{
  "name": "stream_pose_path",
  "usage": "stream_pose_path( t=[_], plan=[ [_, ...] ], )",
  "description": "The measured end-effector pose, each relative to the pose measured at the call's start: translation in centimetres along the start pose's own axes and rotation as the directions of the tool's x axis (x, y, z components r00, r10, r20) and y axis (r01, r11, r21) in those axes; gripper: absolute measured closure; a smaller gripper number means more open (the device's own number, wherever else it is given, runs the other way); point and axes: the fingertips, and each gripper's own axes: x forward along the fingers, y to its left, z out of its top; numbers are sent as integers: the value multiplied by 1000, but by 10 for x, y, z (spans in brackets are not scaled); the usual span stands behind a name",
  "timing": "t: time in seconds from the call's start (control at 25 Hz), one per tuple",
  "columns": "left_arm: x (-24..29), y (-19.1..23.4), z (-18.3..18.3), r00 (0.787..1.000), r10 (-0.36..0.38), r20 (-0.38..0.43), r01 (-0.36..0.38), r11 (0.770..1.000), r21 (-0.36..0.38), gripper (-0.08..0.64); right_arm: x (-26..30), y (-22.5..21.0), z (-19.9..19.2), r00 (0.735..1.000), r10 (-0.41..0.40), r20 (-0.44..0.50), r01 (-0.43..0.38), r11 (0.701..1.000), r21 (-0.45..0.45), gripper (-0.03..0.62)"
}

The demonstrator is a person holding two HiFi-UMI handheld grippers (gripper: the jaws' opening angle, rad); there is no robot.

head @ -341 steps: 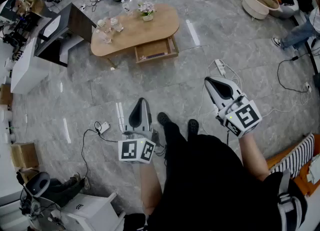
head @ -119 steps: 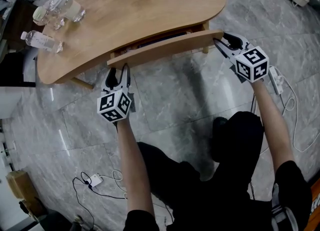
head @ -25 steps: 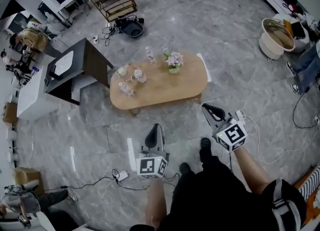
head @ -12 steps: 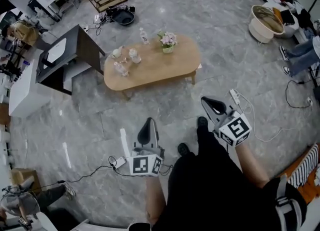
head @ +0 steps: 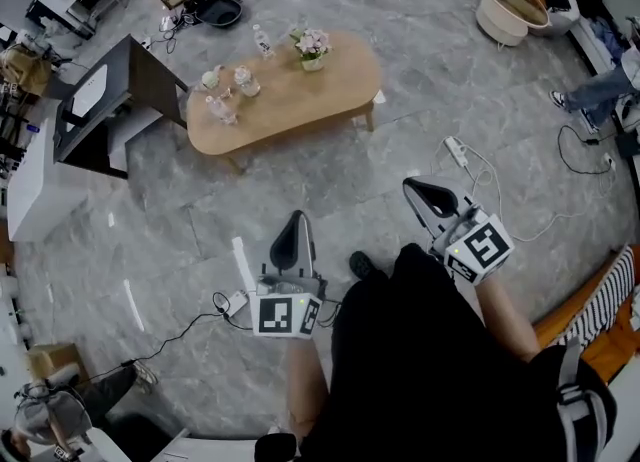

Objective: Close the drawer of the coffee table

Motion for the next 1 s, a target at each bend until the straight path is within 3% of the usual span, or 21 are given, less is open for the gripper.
stream_pose_path(
  t=[1.0],
  plan=[
    [0, -7, -8, 999, 1, -45, 0, 1000, 19, 548, -12, -15, 4, 1000, -28, -3, 28, 999, -19, 580]
  ],
)
